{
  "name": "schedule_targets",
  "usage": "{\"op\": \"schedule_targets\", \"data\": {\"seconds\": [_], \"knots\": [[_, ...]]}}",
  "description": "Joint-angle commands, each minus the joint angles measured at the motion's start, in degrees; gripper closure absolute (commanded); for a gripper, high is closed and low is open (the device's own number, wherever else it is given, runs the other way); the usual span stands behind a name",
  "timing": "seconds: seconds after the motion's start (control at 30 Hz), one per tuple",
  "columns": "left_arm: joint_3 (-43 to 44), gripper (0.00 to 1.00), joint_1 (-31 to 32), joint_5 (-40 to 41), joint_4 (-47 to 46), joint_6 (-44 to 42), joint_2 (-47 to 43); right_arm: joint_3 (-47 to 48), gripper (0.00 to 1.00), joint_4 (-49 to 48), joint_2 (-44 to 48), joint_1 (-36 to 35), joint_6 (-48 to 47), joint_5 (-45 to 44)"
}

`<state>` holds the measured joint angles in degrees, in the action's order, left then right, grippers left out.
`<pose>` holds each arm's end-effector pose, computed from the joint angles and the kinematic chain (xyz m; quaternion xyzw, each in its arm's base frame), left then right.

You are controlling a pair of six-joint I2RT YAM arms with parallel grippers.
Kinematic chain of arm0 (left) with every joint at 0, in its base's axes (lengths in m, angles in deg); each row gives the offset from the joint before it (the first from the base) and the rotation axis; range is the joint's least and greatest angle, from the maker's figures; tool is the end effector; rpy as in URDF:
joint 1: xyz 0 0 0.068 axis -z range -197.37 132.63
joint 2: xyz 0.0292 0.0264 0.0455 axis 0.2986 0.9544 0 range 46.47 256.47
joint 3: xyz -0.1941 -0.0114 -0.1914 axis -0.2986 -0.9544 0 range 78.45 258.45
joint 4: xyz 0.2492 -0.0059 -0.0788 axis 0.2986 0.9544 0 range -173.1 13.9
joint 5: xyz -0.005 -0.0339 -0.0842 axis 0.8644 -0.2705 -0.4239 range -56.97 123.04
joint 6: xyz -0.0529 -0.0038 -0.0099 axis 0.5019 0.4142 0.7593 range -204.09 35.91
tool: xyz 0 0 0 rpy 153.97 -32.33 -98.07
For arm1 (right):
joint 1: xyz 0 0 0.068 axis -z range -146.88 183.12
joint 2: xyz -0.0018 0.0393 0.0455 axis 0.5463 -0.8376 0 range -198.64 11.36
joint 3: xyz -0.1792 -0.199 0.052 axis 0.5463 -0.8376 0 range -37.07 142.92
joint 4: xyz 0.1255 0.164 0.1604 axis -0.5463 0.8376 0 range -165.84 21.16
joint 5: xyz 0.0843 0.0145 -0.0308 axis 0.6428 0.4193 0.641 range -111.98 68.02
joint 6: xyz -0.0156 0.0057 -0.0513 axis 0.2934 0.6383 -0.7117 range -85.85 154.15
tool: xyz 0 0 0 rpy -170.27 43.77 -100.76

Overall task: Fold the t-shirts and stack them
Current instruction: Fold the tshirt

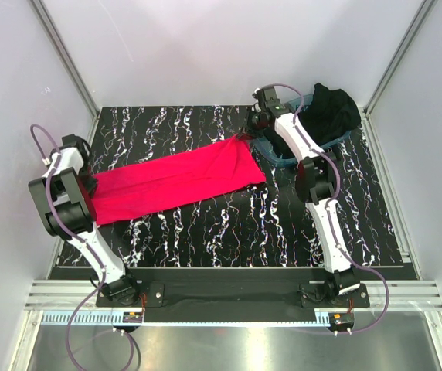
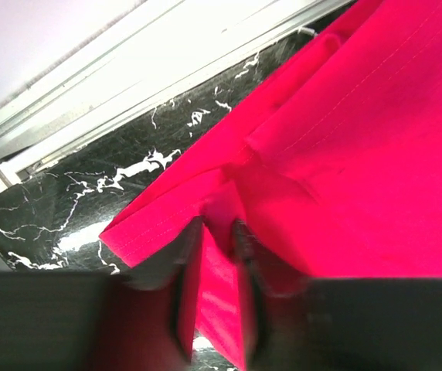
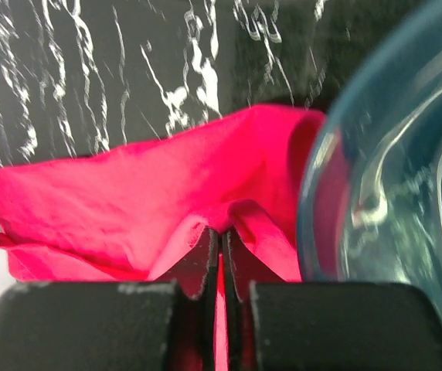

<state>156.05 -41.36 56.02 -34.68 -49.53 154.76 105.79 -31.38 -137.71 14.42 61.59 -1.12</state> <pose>0.3272 0.1609 0.1859 -0.4935 0.8417 0.1889 0.1109 0.5306 0.1929 0.1994 0.0099 0.9281 0.2866 0.2377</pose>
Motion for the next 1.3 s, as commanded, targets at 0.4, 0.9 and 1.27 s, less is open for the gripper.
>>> {"op": "schedule_targets", "data": {"seconds": [0.4, 0.9, 1.27], "knots": [[-6.56, 0.43, 1.31, 2.16, 0.80, -3.28, -22.13, 6.82, 0.56, 2.99, 4.93, 1.91, 0.77, 1.64], [-17.84, 0.69, 0.87, -10.94, -6.24, -1.70, -21.03, -17.94, 0.64, 11.00, 19.96, -3.44, -7.58, -2.13], [-21.17, 0.69, 0.26, -10.68, -5.36, 1.11, -21.71, -31.95, 0.45, -1.57, 20.41, -6.88, 0.06, 7.88]]}}
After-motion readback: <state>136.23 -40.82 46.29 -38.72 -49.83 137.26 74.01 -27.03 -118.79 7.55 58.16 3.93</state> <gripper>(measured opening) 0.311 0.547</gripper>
